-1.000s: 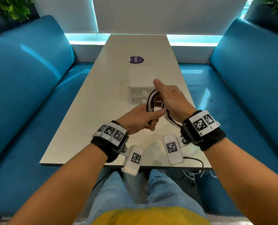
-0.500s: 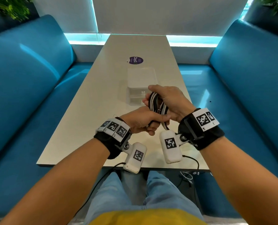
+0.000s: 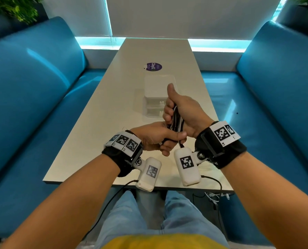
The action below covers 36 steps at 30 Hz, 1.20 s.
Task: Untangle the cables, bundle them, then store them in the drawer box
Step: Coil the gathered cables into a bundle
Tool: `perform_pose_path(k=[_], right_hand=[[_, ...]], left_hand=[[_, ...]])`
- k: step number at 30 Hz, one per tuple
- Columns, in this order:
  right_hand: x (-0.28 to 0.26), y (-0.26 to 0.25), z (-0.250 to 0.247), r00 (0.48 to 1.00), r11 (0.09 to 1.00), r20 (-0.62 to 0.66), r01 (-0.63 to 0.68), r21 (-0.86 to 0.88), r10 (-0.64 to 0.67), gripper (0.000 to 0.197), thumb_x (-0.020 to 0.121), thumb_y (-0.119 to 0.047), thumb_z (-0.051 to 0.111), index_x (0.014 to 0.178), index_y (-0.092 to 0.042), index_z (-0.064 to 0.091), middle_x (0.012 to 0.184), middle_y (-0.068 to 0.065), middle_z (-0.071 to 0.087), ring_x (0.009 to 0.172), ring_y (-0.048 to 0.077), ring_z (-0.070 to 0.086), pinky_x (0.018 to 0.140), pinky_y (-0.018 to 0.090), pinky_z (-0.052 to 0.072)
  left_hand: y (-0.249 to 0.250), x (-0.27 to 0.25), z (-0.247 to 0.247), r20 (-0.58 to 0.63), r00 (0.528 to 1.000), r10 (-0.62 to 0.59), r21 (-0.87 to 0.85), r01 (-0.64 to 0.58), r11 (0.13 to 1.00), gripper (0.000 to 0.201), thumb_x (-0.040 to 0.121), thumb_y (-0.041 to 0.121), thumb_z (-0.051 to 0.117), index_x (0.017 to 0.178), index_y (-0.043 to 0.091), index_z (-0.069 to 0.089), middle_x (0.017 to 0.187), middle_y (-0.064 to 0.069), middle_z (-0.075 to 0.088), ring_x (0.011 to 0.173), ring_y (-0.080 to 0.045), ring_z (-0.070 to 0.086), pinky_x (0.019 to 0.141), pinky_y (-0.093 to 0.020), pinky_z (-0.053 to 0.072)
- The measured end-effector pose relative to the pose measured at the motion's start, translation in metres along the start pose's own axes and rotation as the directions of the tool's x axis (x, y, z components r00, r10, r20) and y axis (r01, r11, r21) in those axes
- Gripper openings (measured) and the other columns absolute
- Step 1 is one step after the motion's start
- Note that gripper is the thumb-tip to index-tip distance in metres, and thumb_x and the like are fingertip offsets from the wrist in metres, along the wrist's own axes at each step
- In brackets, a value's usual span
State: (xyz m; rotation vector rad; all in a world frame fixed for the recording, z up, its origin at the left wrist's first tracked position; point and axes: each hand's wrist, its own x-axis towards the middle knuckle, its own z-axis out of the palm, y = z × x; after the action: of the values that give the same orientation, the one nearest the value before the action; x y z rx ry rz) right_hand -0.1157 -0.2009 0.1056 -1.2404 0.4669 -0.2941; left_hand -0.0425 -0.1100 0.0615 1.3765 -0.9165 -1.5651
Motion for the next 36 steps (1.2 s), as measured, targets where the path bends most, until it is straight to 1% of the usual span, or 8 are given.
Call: perform_pose_path(k=[7,14,17,21,24,27,31,36], right_hand=[[-0.003,0.007,0.002,1.000,0.996,-0.001,-0.004,0.094,0.005,0.051,0.092,-0.055,0.047,0.060,-0.015,0.043,0.053,0.003,0.051,0.052,0.020,0.057,0.052,0.028,0.047],[-0.005,0.000,0.020,0.998,0.990,0.020,0.060,-0.126,-0.058,0.056,0.097,-0.056,0.038,0.058,-0.016,0.036,0.044,0.000,0.029,0.038,0.015,0.025,0.040,0.022,0.024],[-0.003,0.000,0.026,0.998,0.994,0.020,0.066,-0.086,-0.065,0.057,0.100,-0.051,0.034,0.056,-0.015,0.033,0.042,-0.001,0.025,0.036,0.013,0.019,0.040,0.021,0.018],[-0.005,0.005,0.031,0.998,0.989,0.001,0.067,-0.130,-0.068,0.055,0.102,-0.042,0.036,0.054,-0.016,0.032,0.042,-0.002,0.025,0.035,0.012,0.019,0.037,0.019,0.018],[-0.006,0.007,0.035,0.997,0.985,-0.013,0.076,-0.153,-0.078,0.055,0.102,-0.038,0.037,0.052,-0.017,0.032,0.042,-0.003,0.026,0.035,0.011,0.019,0.036,0.020,0.018],[-0.008,0.003,0.041,0.996,0.982,-0.012,0.086,-0.171,-0.089,0.056,0.102,-0.035,0.039,0.049,-0.017,0.032,0.041,-0.003,0.025,0.034,0.012,0.018,0.037,0.020,0.016],[-0.007,-0.007,0.043,0.994,0.980,-0.027,0.104,-0.172,-0.110,0.056,0.101,-0.037,0.039,0.050,-0.017,0.031,0.041,-0.002,0.024,0.036,0.014,0.017,0.038,0.019,0.016],[-0.005,-0.014,0.045,0.991,0.975,-0.030,0.125,-0.184,-0.133,0.056,0.101,-0.035,0.039,0.050,-0.017,0.029,0.039,-0.004,0.024,0.033,0.012,0.018,0.038,0.018,0.017]], left_hand=[[-0.007,-0.004,-0.005,0.084,0.996,-0.019,-0.072,0.025,0.997,0.022,0.088,0.029,0.052,0.078,0.009,0.054,0.043,0.005,0.036,0.039,-0.007,0.033,0.044,-0.020,0.035],[-0.012,-0.011,-0.005,0.012,0.999,0.032,-0.129,-0.030,0.991,0.018,0.087,0.024,0.052,0.073,0.012,0.055,0.044,0.005,0.038,0.042,-0.007,0.033,0.047,-0.020,0.035],[-0.015,-0.013,-0.010,-0.041,0.999,0.036,-0.102,-0.040,0.994,0.014,0.083,0.025,0.061,0.079,0.011,0.058,0.058,-0.001,0.045,0.052,-0.009,0.042,0.054,-0.020,0.042],[-0.020,-0.017,-0.016,-0.047,0.998,0.047,-0.036,-0.049,0.998,0.038,0.065,0.031,0.084,0.093,0.013,0.065,0.086,-0.001,0.064,0.080,-0.012,0.059,0.074,-0.026,0.050],[-0.011,-0.021,-0.010,-0.137,0.973,0.183,0.160,-0.161,0.974,0.016,0.073,0.001,0.074,0.077,0.009,0.062,0.066,0.005,0.061,0.059,-0.006,0.053,0.056,-0.020,0.042],[-0.008,-0.019,-0.004,-0.226,0.926,0.301,0.087,-0.288,0.954,0.014,0.054,0.002,0.075,0.058,0.009,0.064,0.054,-0.003,0.057,0.046,-0.012,0.049,0.043,-0.022,0.037],[-0.008,-0.012,0.005,-0.234,0.926,0.297,-0.104,-0.327,0.939,0.025,0.070,-0.012,0.056,0.054,0.006,0.063,0.050,-0.001,0.059,0.044,-0.008,0.054,0.041,-0.016,0.037],[-0.002,-0.009,0.014,-0.309,0.915,0.260,-0.267,-0.346,0.900,0.029,0.073,-0.017,0.045,0.060,0.009,0.042,0.042,0.000,0.031,0.036,-0.011,0.036,0.045,-0.020,0.044]])
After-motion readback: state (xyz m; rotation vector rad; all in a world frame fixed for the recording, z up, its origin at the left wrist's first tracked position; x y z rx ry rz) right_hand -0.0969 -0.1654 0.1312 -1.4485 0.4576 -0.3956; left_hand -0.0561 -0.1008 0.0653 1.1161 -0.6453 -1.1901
